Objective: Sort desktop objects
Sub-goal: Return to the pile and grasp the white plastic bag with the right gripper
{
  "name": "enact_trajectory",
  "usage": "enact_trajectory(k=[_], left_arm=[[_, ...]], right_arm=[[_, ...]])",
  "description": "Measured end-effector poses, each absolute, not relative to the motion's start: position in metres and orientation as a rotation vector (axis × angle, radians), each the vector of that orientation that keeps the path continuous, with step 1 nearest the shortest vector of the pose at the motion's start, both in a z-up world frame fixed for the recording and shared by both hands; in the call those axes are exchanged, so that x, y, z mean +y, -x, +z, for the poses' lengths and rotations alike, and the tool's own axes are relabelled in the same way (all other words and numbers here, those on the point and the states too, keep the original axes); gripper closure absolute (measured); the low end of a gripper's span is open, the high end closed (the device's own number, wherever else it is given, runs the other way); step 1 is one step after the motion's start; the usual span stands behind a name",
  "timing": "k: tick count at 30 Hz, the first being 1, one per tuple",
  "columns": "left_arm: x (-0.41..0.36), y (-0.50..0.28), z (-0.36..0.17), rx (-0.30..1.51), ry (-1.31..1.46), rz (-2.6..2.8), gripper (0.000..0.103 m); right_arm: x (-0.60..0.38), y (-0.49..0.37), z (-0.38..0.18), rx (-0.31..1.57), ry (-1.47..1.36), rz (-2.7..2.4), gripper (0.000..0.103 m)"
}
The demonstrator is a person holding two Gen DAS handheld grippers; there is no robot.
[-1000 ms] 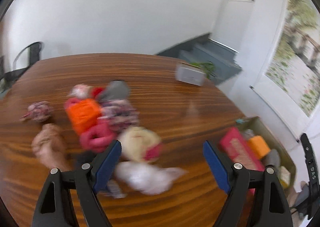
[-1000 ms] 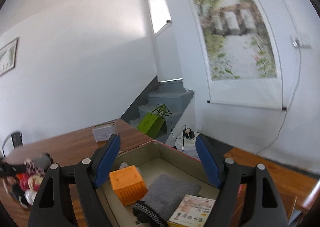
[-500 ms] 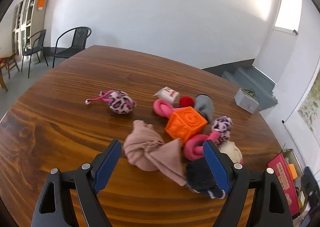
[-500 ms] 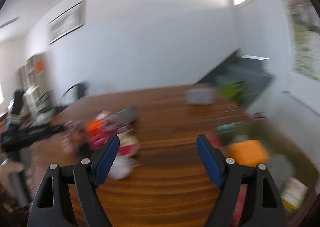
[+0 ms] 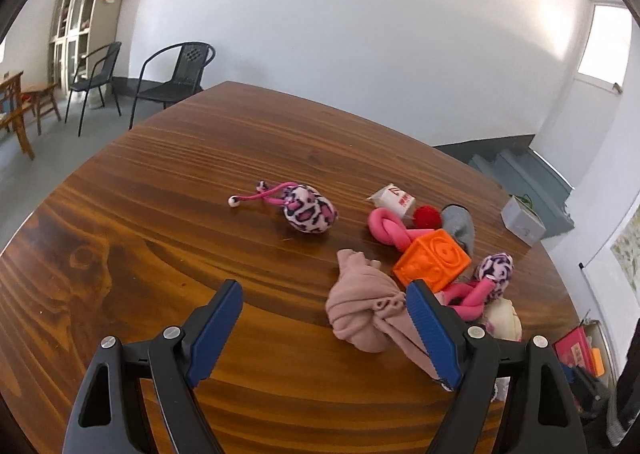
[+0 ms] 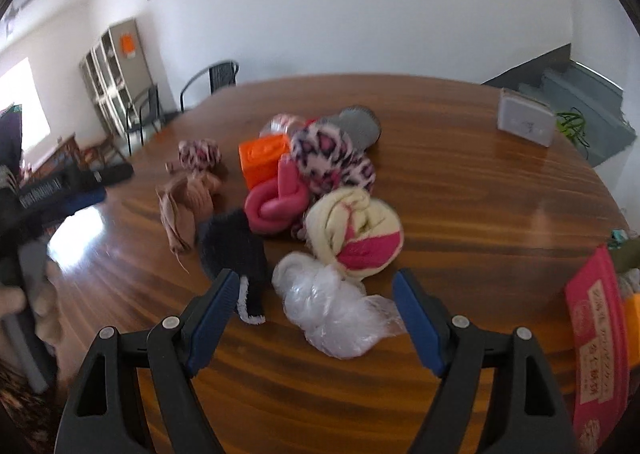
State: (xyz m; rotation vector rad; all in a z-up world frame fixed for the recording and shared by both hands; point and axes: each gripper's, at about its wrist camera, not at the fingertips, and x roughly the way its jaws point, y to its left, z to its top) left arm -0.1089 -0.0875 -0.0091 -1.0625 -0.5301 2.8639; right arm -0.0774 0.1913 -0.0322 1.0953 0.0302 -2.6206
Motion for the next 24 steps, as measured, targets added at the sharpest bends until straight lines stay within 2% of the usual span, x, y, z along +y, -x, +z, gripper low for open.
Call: enact_trajectory(k=[2,4,6,10,17,24], left_arm=[[-0.086,0.111,-0.012,-0.53,1.071,2.852,0.018],[-0.082,0.113,-0.014,-0.518,1.074,2.842,0.018],[-0.077,0.115,-0.016,-0.493,1.076,2.833,0.018],[-0.068,0.118,-0.018,-0.462,1.075,2.81,0.018],[-0.053,0.125,-0.02,-0.465,1.098,2.748,0.018],[-0.026,0.153,-0.028,-0.381,1.177,2.707,0.018]], right_arm=[[0.189,0.078,-0.038,0.049,-1.127,-2.611,0.029],[0.192,0.078,-0.04,0.04,-1.149,-2.604,0.051],[0.195,0.078,-0.042,0.03,-1.171,-2.597,0.059],[0.202,0.077,-0.044,0.008,-1.204,-2.585,0.063],[0.216,0.058,-0.032,-0.062,-1.125,-2.606,0.063],[0.227,0.049,-0.024,-0.136,-1.07,-2.659,0.063]])
